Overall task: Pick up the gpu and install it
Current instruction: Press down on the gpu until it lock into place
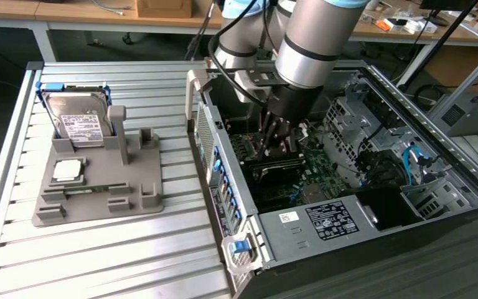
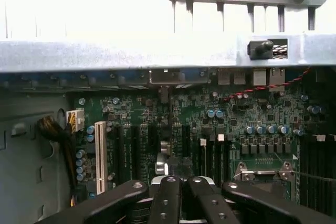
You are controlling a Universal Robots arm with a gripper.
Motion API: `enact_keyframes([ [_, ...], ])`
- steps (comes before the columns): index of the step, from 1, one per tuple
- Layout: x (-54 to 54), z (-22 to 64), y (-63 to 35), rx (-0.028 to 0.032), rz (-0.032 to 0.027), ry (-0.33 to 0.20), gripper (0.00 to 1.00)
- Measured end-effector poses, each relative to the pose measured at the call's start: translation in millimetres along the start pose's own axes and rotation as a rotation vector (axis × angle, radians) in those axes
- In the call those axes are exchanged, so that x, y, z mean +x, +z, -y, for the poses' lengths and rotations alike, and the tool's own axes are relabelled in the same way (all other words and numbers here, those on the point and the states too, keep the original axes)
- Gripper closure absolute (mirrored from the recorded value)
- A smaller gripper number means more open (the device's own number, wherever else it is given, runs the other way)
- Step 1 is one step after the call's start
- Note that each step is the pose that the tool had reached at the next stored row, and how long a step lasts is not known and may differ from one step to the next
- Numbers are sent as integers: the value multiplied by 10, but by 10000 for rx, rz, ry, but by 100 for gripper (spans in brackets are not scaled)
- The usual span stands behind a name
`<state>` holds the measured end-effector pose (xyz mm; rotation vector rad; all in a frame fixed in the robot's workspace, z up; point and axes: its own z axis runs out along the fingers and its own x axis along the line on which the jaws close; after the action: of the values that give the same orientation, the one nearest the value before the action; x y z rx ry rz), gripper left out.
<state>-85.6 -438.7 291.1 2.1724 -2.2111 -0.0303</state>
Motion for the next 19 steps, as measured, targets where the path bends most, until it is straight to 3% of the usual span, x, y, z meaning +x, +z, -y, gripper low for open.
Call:
enact_keyframes([
  [9,0,-85,117,0,0,0,89],
  [19,8,-92,183,-2,-5,-2,89],
])
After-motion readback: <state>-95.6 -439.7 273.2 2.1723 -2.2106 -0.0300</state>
